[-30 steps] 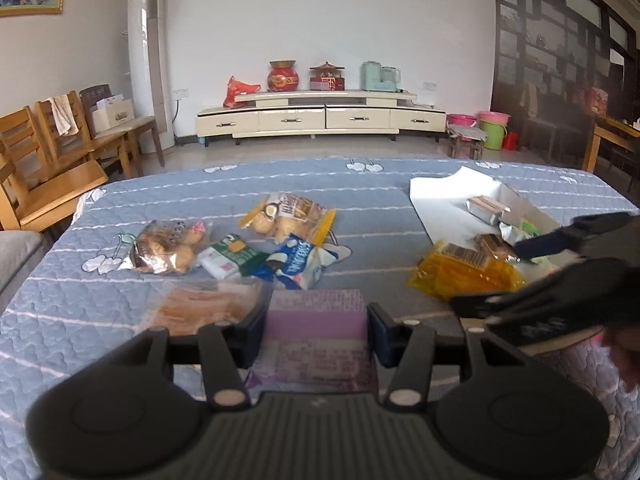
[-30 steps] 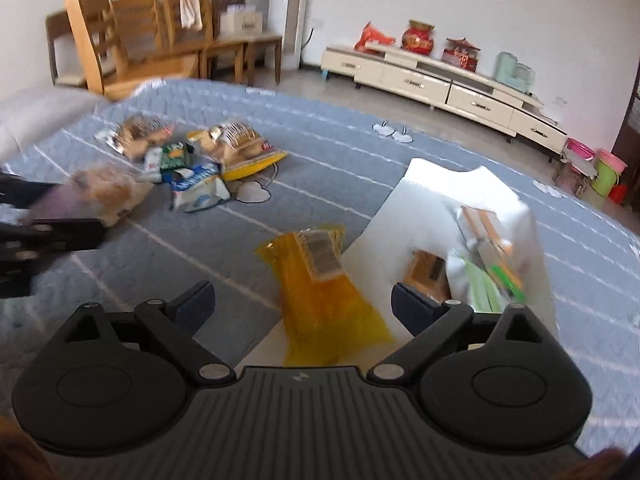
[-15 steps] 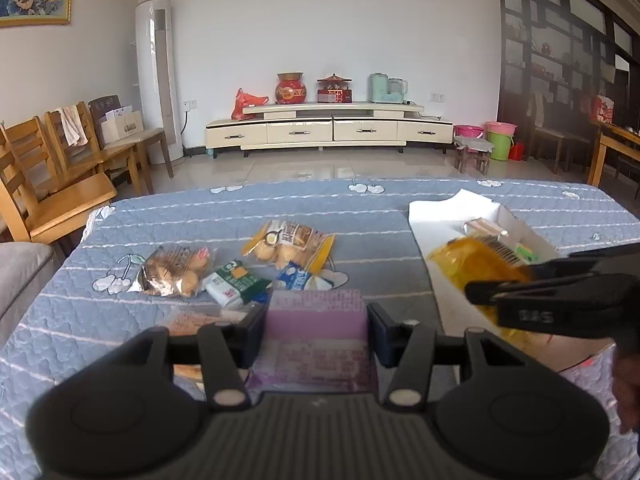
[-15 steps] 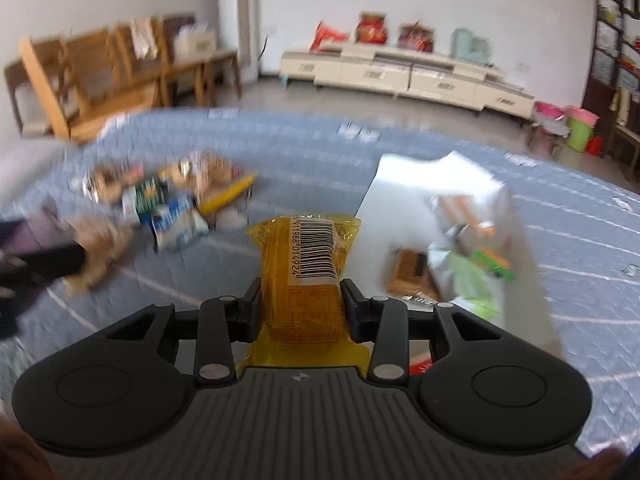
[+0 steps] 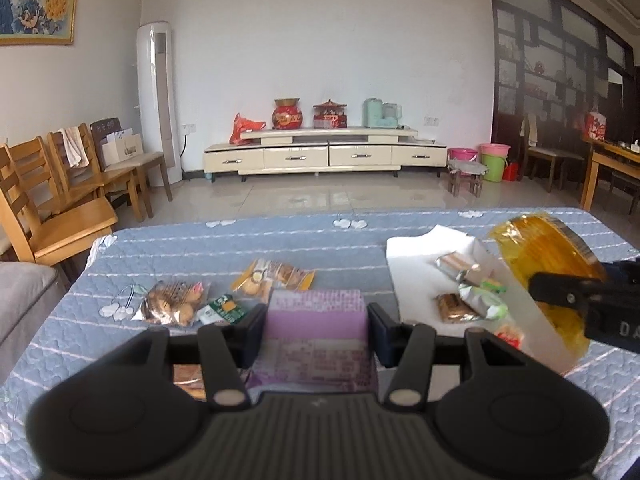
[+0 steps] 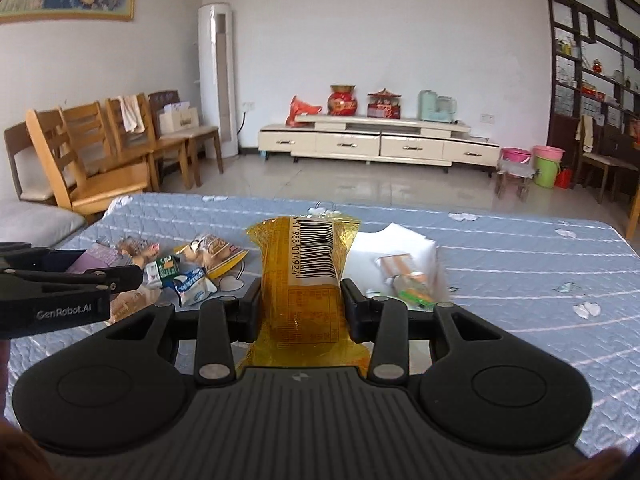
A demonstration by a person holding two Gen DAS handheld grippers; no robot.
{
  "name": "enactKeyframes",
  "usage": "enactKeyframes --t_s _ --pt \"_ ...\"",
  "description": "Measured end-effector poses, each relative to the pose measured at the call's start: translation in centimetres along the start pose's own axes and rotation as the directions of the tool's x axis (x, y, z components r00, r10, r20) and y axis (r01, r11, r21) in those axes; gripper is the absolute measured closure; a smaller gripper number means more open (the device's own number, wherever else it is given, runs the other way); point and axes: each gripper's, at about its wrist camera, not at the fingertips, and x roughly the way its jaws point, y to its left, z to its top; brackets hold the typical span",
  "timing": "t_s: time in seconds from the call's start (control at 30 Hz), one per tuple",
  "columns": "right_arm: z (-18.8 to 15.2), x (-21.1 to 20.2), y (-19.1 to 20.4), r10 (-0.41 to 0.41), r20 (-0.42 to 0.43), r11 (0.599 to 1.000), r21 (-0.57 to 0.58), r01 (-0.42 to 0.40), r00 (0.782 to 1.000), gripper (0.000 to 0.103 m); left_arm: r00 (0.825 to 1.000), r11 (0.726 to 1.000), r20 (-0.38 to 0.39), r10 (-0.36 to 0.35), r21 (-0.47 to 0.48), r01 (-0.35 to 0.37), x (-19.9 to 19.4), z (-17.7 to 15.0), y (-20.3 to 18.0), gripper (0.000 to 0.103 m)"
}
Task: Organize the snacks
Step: 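Lift the purple pack with the left gripper while the right carries the yellow bag toward the box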
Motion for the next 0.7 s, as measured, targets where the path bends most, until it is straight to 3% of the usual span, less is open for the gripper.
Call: enactKeyframes --t_s 0.3,0.7 --pt "0.1 -3.7 -1.7 -0.044 0.046 0.999 0.016 0.043 0.998 0.055 0.999 1.0 0.028 -0.027 0.015 0.026 -1.1 1.0 -1.8 0.05" --pt "-0.1 -4.2 -2.8 -0.077 0.092 0.997 0.02 0.076 0.993 0.055 0.998 0.998 0.043 -0.049 0.051 0.047 -1.5 1.6 -4.1 0.051"
